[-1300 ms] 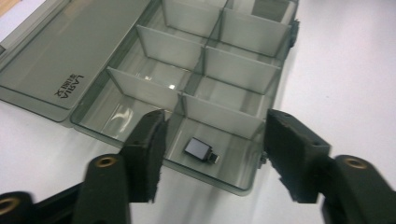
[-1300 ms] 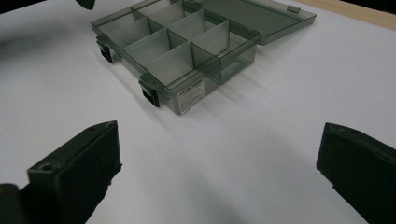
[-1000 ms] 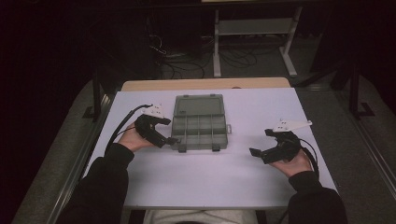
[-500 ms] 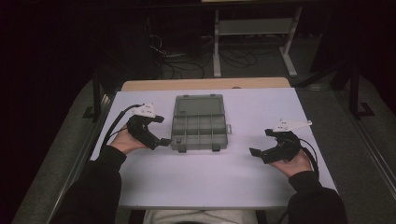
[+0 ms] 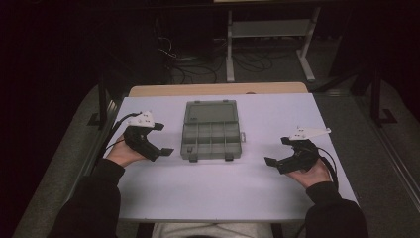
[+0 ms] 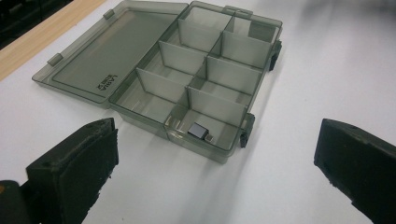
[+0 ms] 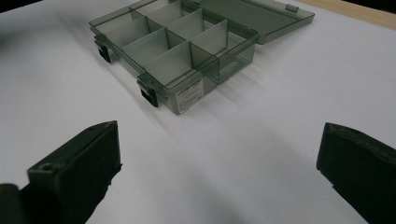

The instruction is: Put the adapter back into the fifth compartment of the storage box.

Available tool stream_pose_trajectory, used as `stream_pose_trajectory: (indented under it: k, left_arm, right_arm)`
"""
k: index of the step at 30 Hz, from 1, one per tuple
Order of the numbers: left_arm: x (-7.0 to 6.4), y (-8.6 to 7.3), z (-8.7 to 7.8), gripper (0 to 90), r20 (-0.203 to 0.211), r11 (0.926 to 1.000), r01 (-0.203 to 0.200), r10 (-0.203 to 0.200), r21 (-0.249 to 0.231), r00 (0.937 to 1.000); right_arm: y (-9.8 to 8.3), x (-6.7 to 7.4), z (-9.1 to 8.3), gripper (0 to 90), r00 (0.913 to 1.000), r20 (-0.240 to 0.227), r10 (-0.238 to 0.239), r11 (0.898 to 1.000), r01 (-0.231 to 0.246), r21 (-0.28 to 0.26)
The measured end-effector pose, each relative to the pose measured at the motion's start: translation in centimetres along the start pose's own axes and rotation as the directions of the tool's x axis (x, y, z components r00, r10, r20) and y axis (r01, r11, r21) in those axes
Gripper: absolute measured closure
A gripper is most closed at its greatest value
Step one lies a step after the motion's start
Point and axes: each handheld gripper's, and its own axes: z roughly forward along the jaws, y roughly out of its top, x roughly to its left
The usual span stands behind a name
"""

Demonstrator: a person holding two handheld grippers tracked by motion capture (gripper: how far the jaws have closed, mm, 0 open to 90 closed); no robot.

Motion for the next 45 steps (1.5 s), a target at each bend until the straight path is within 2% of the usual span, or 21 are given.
stream_pose_trajectory:
  k: [8, 9, 13, 15, 23, 31, 38, 40, 44, 45]
  left_arm:
    - [-0.3, -0.8, -1.1, 0.0, -0.019, 0.9998, -0.002, 0.001, -0.021, 0.9998]
    - [-0.3, -1.3, -1.7, 0.0, -0.031, 0.9996, 0.002, -0.003, -0.028, 0.9995]
    - [-0.1, -1.8, -2.1, 0.0, -0.039, 0.9992, 0.014, -0.016, -0.038, 0.9991]
    - [0.0, -2.5, -2.5, 0.0, -0.051, 0.9980, 0.032, -0.035, -0.054, 0.9981]
    - [0.3, -3.3, -3.4, 0.0, -0.078, 0.9967, 0.049, -0.054, -0.065, 0.9955]
    - [0.5, -4.6, -4.8, 0.0, -0.114, 0.9926, 0.078, -0.089, -0.093, 0.9895]
    - [0.6, -5.5, -5.3, 0.0, -0.130, 0.9914, 0.092, -0.104, -0.093, 0.9860]
    - [0.6, -6.2, -5.6, 0.0, -0.143, 0.9891, 0.106, -0.120, -0.102, 0.9824]
    - [0.6, -6.6, -5.9, 0.0, -0.151, 0.9881, 0.108, -0.124, -0.109, 0.9807]
    - [0.6, -7.0, -6.1, 0.0, -0.163, 0.9870, 0.113, -0.131, -0.115, 0.9779]
  right_arm:
    - [0.0, 0.0, 0.0, 0.0, 1.0000, 0.001, 0.000, 1.000, 0.000, -0.002]
    - [0.0, 0.0, 0.0, 0.0, 1.0000, 0.003, 0.002, 1.000, -0.002, -0.001]
    - [0.0, 0.0, 0.0, 0.0, 1.0000, 0.004, 0.002, 1.000, -0.002, -0.001]
    - [0.0, 0.0, 0.0, 0.0, 1.0000, 0.004, 0.003, 1.000, -0.003, -0.001]
    - [0.0, 0.0, 0.0, 0.0, 1.0000, 0.006, 0.003, 1.000, -0.003, -0.001]
    - [0.0, 0.0, 0.0, 0.0, 1.0000, 0.006, 0.003, 1.000, -0.003, -0.001]
    - [0.0, 0.0, 0.0, 0.0, 1.0000, 0.007, 0.004, 1.000, -0.004, -0.001]
    - [0.0, 0.0, 0.0, 0.0, 1.0000, 0.007, 0.003, 1.000, -0.003, -0.001]
    - [0.0, 0.0, 0.0, 0.0, 1.0000, 0.007, 0.003, 1.000, -0.003, 0.000]
    - [0.0, 0.0, 0.0, 0.0, 1.0000, 0.007, 0.003, 1.000, -0.003, 0.000]
